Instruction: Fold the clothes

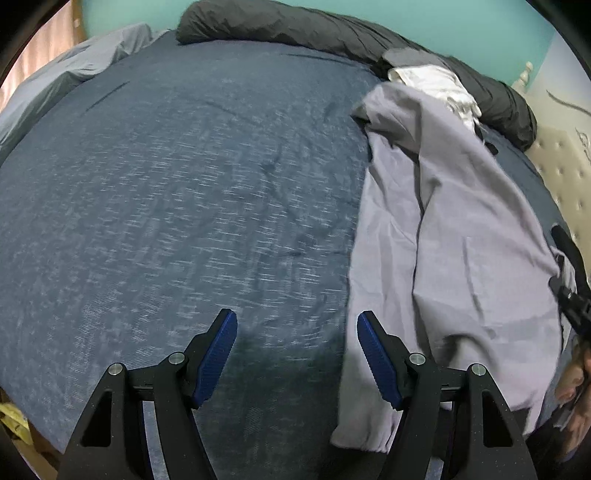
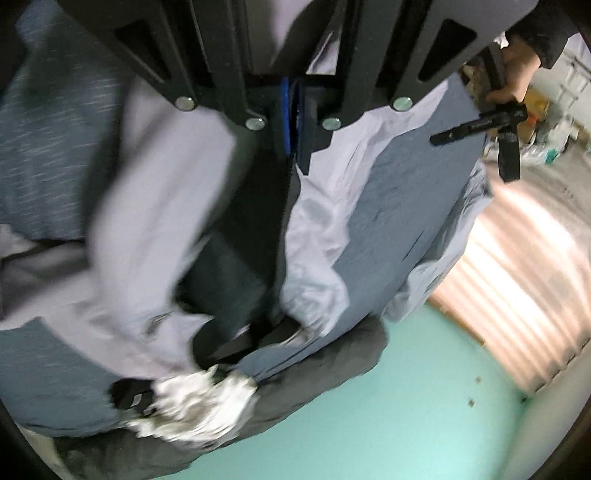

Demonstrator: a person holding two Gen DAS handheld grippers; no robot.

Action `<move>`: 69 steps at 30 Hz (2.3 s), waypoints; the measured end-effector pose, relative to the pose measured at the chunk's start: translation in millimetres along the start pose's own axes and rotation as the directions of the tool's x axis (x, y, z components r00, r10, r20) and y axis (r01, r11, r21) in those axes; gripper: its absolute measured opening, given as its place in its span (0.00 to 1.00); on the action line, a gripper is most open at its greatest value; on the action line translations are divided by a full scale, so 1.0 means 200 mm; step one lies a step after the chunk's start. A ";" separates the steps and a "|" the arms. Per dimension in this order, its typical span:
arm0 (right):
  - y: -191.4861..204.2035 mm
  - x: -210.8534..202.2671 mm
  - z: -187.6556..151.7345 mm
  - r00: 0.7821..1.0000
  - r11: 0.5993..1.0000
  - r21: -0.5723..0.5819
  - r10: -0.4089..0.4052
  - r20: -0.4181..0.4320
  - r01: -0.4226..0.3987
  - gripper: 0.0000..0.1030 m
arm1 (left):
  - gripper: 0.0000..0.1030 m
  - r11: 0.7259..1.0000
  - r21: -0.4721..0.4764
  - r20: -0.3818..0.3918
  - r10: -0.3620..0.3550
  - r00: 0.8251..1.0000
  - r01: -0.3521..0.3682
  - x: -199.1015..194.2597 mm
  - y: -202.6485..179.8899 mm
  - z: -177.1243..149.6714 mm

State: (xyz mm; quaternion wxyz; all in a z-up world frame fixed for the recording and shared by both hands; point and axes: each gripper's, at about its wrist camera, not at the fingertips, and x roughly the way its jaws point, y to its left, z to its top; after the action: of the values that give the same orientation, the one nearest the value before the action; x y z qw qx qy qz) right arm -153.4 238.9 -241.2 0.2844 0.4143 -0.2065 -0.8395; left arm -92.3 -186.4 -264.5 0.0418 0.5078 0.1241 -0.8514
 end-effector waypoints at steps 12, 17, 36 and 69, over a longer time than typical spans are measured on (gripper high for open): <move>-0.10 -0.06 0.02 0.999 0.999 0.037 0.015 0.032 -0.016 0.03 | 0.69 0.999 0.000 -0.144 -0.039 0.989 0.039 0.31 -0.04 -0.02; -0.12 -0.05 0.01 0.999 0.998 0.056 0.018 0.028 -0.020 0.03 | 0.20 0.997 0.016 -0.139 -0.075 0.987 0.078 0.28 -0.05 -0.02; -0.12 -0.04 -0.01 1.000 0.997 0.074 0.022 0.019 -0.024 0.03 | 0.60 0.992 0.013 -0.153 -0.123 0.980 0.127 0.20 0.03 0.02; -0.12 -0.04 -0.03 1.000 0.997 0.073 0.028 0.012 -0.028 0.03 | 0.04 0.984 0.173 0.068 0.016 0.998 -0.028 -0.41 0.34 0.23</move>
State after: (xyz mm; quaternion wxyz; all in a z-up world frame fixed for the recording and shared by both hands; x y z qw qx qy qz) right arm -152.8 260.8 -254.2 0.2797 0.4168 -0.2445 -0.8296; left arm -79.3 -267.6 -184.1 0.0109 0.4822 0.0420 -0.8750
